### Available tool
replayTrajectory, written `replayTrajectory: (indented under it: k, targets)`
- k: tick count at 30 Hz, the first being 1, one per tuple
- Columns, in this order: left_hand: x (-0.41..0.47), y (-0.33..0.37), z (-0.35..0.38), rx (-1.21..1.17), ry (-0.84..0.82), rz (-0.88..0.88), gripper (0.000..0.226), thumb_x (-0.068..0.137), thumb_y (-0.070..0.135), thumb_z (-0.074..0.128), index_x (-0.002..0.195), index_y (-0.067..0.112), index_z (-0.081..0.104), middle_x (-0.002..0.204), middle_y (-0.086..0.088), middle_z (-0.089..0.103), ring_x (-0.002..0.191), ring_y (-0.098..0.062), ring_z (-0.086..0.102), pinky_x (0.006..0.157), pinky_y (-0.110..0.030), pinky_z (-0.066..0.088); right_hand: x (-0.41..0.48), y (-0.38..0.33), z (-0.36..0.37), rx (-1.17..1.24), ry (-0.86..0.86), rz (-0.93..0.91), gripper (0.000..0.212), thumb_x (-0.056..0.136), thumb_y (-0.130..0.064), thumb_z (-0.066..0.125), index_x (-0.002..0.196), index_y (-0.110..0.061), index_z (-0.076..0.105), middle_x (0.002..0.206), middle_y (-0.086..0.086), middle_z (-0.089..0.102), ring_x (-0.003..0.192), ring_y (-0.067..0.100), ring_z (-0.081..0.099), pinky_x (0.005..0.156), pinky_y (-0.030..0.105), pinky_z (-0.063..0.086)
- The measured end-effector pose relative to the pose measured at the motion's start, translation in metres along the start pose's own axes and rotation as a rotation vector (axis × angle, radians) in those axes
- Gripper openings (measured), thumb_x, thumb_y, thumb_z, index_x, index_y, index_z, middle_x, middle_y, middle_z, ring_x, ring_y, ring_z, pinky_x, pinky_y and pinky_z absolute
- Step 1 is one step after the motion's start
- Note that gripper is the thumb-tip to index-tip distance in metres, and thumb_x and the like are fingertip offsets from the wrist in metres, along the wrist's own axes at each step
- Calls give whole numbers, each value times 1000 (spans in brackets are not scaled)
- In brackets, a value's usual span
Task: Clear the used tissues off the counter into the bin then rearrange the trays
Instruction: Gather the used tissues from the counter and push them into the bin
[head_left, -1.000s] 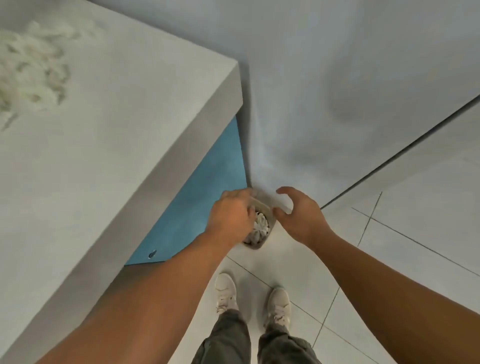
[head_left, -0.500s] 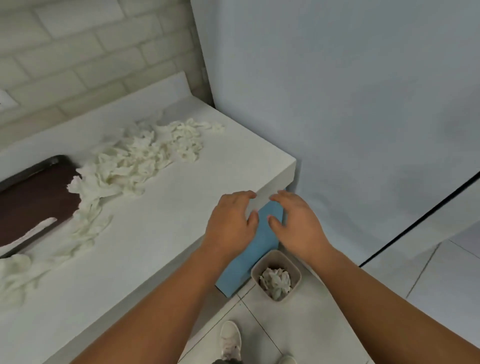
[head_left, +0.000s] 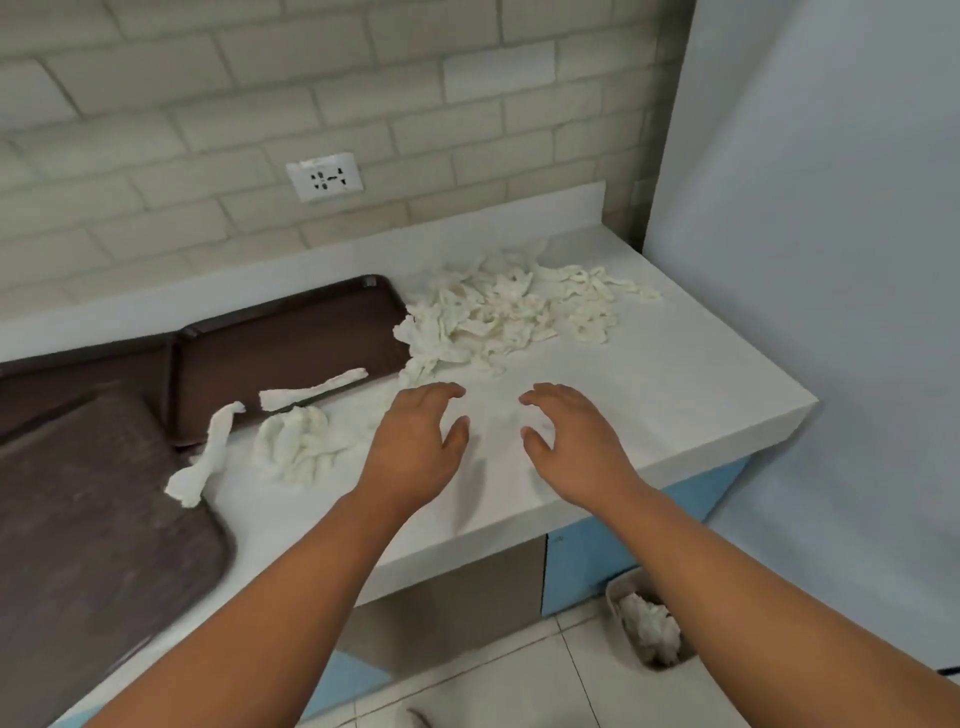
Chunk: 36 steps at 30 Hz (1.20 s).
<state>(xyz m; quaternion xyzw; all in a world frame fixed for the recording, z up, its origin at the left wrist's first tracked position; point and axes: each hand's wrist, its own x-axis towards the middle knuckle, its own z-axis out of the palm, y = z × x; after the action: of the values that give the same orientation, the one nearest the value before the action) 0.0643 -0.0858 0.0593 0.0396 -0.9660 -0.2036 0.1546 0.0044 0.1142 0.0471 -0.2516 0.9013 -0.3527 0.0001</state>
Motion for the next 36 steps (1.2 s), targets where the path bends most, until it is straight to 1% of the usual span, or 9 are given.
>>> replayTrajectory:
  k: [3, 9, 11, 16, 20, 25, 28, 33, 36]
  targets:
    - [-10, -57, -27, 7, 14, -71, 35, 96, 32, 57, 130, 23, 58, 133, 6, 60, 126, -18, 48, 103, -28, 38, 22, -42, 36, 10, -48, -51, 40, 94, -25, 57, 134, -21, 55, 144, -2, 49, 138, 15, 36, 110, 21, 23]
    - [-22, -177, -69, 106, 32, -178, 33, 94, 22, 58, 126, 18, 62, 127, 2, 63, 121, -25, 51, 106, -34, 35, 59, -113, 118, 21, -146, -99, 37, 92, -25, 59, 129, -22, 58, 136, -4, 55, 130, 13, 45, 106, 21, 32]
    - [-23, -213, -80, 147, 15, -229, 35, 91, 20, 62, 126, 15, 62, 129, -1, 62, 121, -28, 50, 106, -39, 39, 71, -131, 145, 18, -180, -103, 37, 92, -26, 59, 129, -23, 57, 134, -4, 55, 128, 13, 47, 105, 23, 35]
    - [-28, -276, -96, 248, -87, -359, 52, 86, 33, 68, 134, 18, 55, 137, -2, 52, 118, -29, 46, 98, -45, 46, 100, -162, 195, 36, -210, -97, 37, 92, -28, 59, 129, -22, 58, 133, -3, 57, 125, 13, 49, 105, 26, 38]
    - [-32, -297, -93, 356, -152, -306, 56, 83, 35, 71, 135, 23, 53, 135, 1, 52, 110, -27, 48, 89, -40, 46, 126, -178, 222, 3, -199, -108, 36, 94, -25, 56, 130, -21, 58, 132, -1, 59, 124, 15, 51, 105, 30, 41]
    - [-27, -307, -93, 277, -119, -259, 45, 87, 4, 61, 130, 20, 58, 118, -1, 61, 96, -22, 55, 80, -36, 52, 156, -190, 235, -106, -180, -115, 35, 97, -16, 52, 131, -15, 57, 133, 2, 58, 126, 19, 48, 108, 32, 39]
    - [-23, -312, -98, 204, -105, -260, 47, 87, -4, 58, 126, 21, 62, 103, -1, 61, 82, -18, 57, 71, -30, 53, 173, -191, 239, -227, -165, -125, 37, 96, -11, 52, 132, -16, 57, 132, 2, 59, 125, 22, 48, 107, 37, 41]
    - [-19, -319, -107, 81, -11, -268, 29, 94, 6, 54, 115, 17, 69, 95, -3, 66, 77, -20, 62, 73, -35, 55, 198, -188, 243, -425, -263, -55, 45, 96, -15, 53, 139, -23, 49, 140, 0, 53, 127, 24, 44, 103, 42, 40]
    - [-18, -317, -114, -2, 35, -312, 21, 100, 23, 51, 105, 16, 70, 95, -1, 67, 81, -17, 62, 74, -31, 52, 205, -188, 245, -400, -270, -62, 35, 99, -21, 49, 133, -20, 56, 127, 4, 60, 116, 24, 51, 99, 41, 46]
